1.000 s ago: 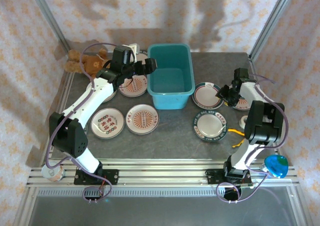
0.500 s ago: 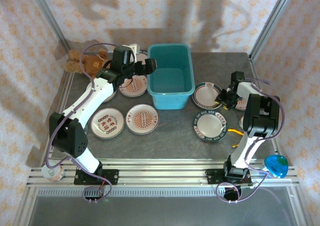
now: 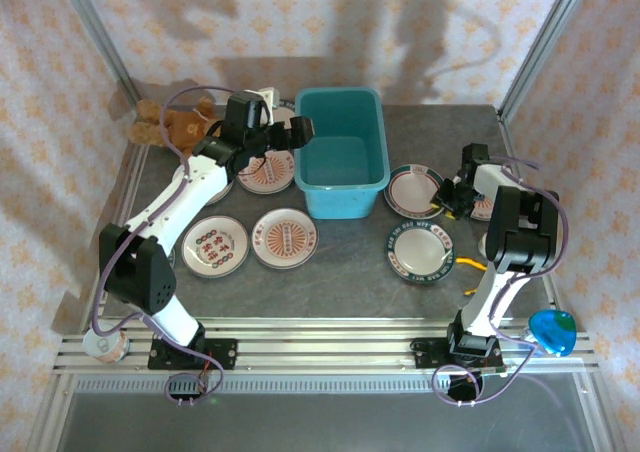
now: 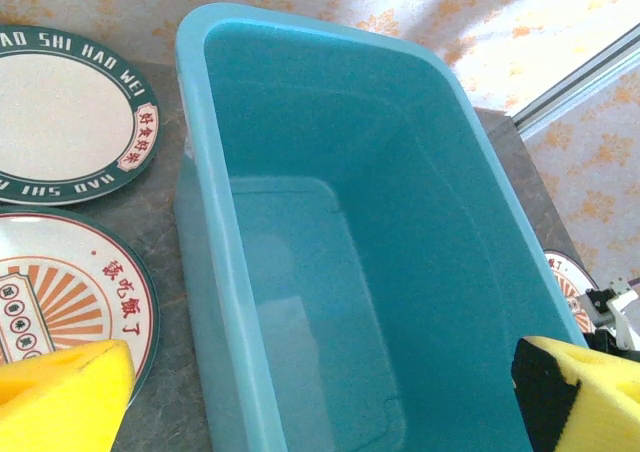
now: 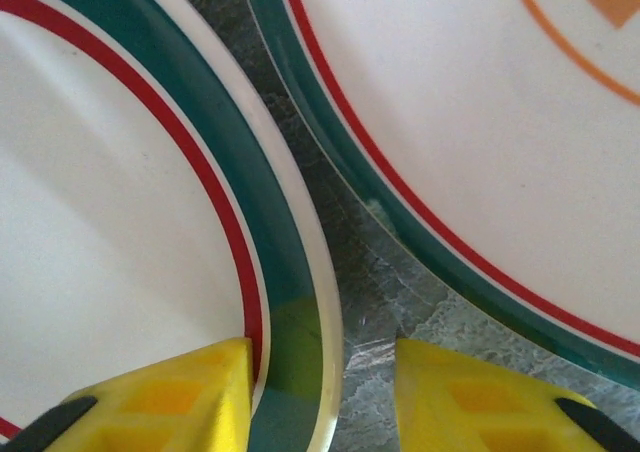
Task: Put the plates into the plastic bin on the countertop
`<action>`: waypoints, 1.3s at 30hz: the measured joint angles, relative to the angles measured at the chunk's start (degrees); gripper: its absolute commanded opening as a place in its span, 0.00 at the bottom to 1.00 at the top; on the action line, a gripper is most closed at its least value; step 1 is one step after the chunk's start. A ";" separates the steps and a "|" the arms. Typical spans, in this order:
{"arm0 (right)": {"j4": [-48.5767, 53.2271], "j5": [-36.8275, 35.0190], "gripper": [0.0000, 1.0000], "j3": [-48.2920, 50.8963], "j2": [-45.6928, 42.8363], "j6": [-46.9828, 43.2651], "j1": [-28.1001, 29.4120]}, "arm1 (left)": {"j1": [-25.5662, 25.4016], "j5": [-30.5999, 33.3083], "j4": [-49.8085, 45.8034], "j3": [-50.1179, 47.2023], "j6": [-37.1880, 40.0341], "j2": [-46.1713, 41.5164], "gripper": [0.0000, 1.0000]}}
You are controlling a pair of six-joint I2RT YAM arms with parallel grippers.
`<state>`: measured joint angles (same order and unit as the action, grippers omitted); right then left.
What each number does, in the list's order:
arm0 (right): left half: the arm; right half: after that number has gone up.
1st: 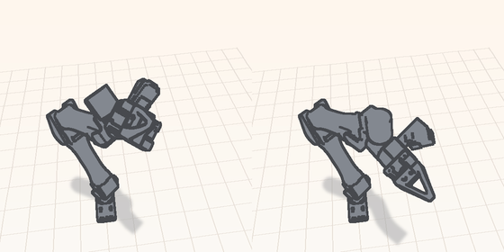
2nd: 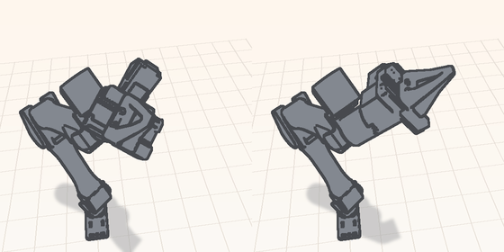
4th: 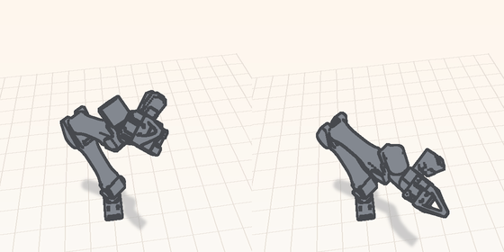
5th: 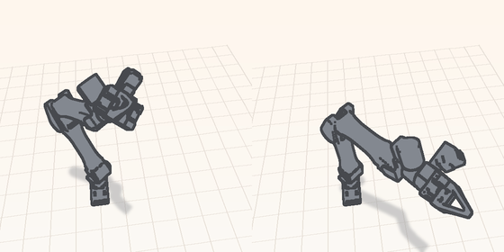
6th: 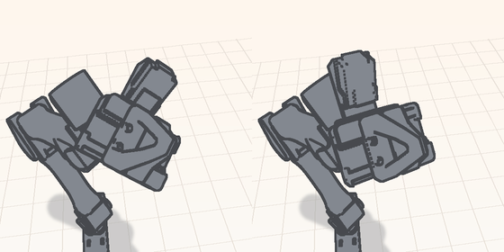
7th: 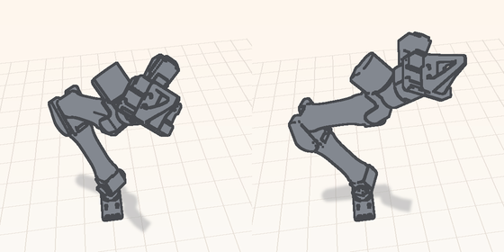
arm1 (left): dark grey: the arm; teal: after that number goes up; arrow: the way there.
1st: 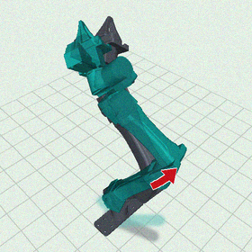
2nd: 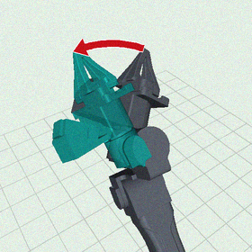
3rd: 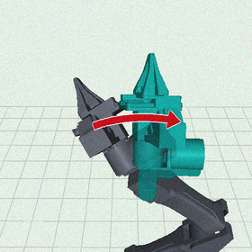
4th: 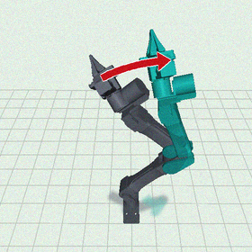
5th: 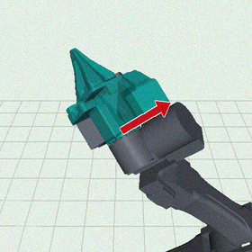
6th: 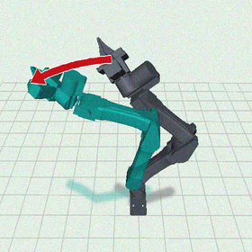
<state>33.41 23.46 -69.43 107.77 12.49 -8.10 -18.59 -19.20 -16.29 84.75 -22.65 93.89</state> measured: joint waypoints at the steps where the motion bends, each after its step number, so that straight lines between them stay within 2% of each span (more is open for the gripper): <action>1: -0.48 0.15 0.35 -0.26 0.37 -0.09 0.00 | 0.00 -0.02 0.22 0.00 -0.02 0.07 0.99; 11: -0.31 0.02 0.25 -0.42 0.55 0.15 -0.24 | 0.00 -0.02 1.62 0.00 -1.51 0.26 0.99; 16: -5.27 0.70 0.21 0.81 0.20 0.37 -0.04 | 0.00 -0.02 1.77 0.00 -1.86 0.26 0.98; 39: -11.78 1.84 0.00 5.77 -7.67 3.43 0.07 | -0.15 -0.04 3.82 -0.44 -3.50 0.26 0.98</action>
<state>21.63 25.30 -63.66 100.09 15.92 -8.03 -18.74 -19.25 -12.47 84.31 -26.15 94.15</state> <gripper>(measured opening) 0.051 0.983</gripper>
